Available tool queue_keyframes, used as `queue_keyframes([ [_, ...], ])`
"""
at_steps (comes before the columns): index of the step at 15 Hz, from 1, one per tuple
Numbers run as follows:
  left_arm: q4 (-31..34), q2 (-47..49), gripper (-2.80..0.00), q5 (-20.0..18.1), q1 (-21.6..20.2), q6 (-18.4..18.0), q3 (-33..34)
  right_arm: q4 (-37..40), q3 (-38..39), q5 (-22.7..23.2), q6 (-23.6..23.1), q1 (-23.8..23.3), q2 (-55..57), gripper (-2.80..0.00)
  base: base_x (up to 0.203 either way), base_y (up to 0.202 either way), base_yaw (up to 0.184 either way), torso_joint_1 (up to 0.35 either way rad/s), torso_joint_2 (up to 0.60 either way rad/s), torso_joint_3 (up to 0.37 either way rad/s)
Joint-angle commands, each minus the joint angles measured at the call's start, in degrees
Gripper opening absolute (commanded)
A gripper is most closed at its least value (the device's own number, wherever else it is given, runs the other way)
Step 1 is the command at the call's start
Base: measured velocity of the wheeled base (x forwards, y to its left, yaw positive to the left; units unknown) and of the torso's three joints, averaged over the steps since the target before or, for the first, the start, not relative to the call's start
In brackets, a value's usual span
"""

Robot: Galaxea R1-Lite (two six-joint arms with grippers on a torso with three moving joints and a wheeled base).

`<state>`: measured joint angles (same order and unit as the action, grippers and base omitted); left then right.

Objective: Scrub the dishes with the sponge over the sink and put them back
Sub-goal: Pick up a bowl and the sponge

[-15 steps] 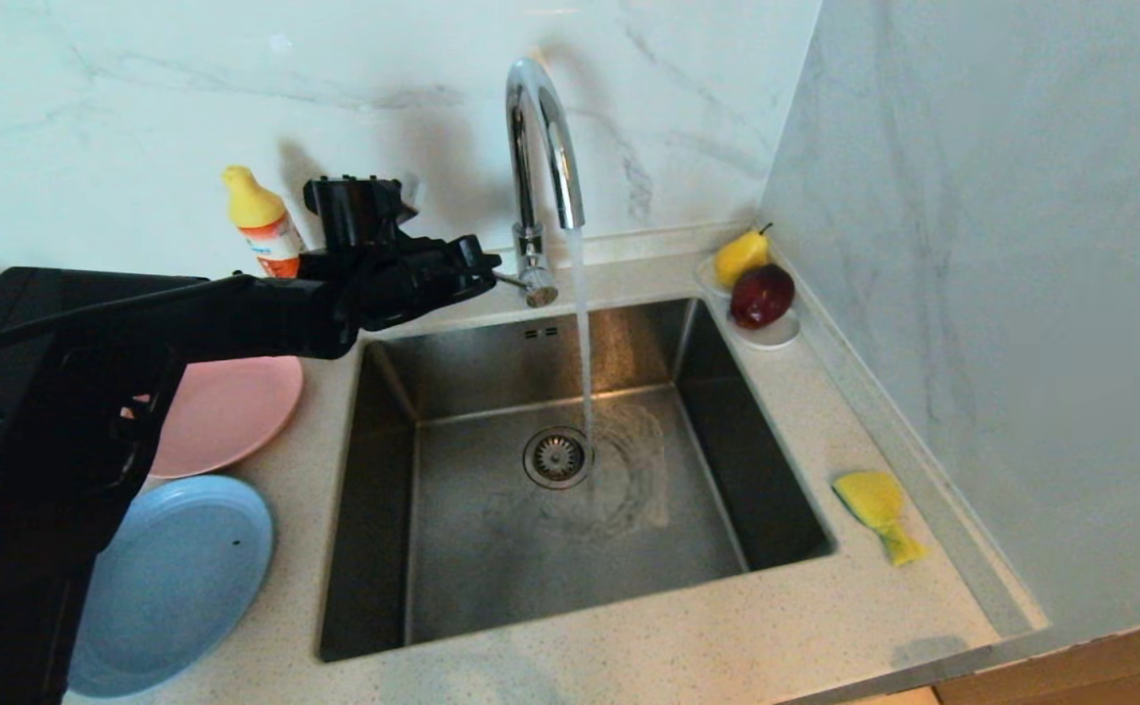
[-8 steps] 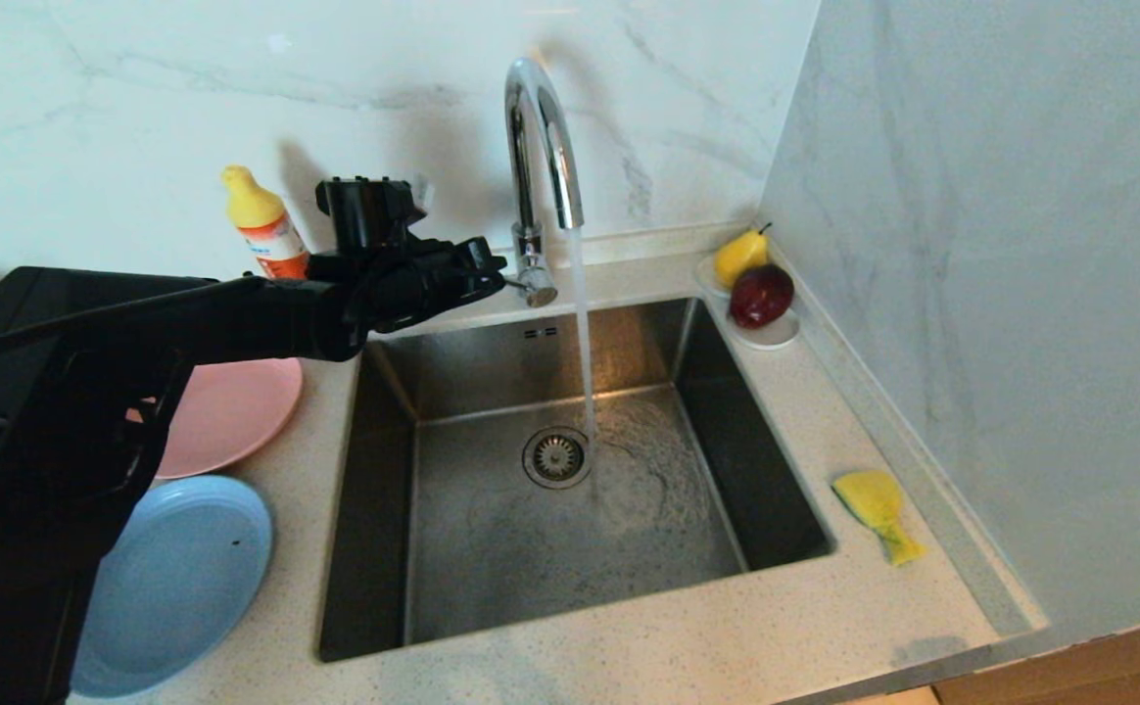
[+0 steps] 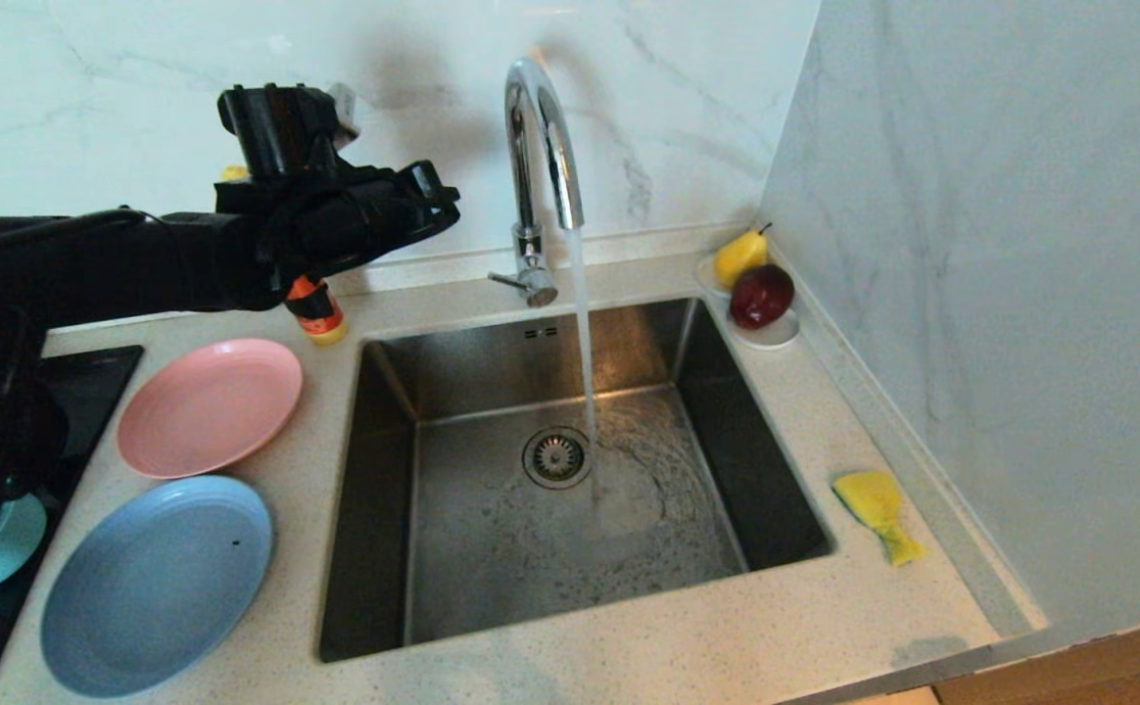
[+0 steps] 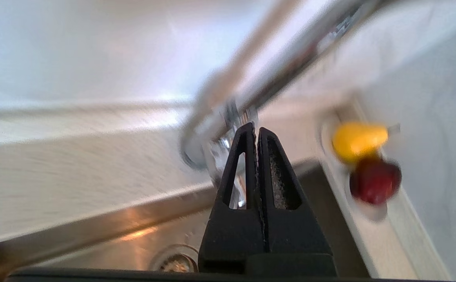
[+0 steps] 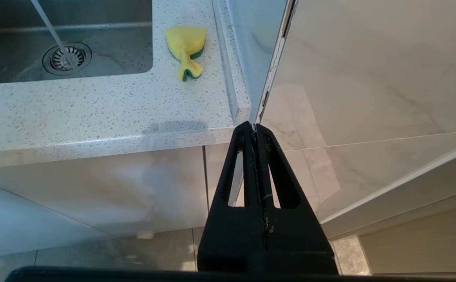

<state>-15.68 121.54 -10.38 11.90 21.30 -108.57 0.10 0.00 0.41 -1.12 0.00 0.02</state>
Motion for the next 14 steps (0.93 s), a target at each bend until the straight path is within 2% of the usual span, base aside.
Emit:
queue_keyframes([
  [1,1.3,-8.3,-2.8,4.7,-0.1,-0.7,2.2,0.0,0.0,0.0,0.0,0.0,0.0,-2.8,0.0,0.0,0.0,0.0,0.0,0.0],
  [4,2.9,-18.9,-2.8,10.7,-0.1,-5.7,7.3,0.0,0.0,0.0,0.0,0.0,0.0,-2.8,0.0,0.0,0.0,0.0,0.0,0.0],
  [6,3.0,-27.6,-2.8,12.6,-0.1,-10.6,13.1,0.0,0.0,0.0,0.0,0.0,0.0,-2.8,0.0,0.0,0.0,0.0,0.0,0.0],
  [9,2.9,-41.7,-2.8,18.9,-0.1,-19.1,24.6,0.0,0.0,0.0,0.0,0.0,0.0,-2.8,0.0,0.0,0.0,0.0,0.0,0.0],
  [14,3.7,-69.0,-2.8,25.1,-1.5,-25.8,48.9,0.0,0.0,0.0,0.0,0.0,0.0,-2.8,0.0,0.0,0.0,0.0,0.0,0.0],
])
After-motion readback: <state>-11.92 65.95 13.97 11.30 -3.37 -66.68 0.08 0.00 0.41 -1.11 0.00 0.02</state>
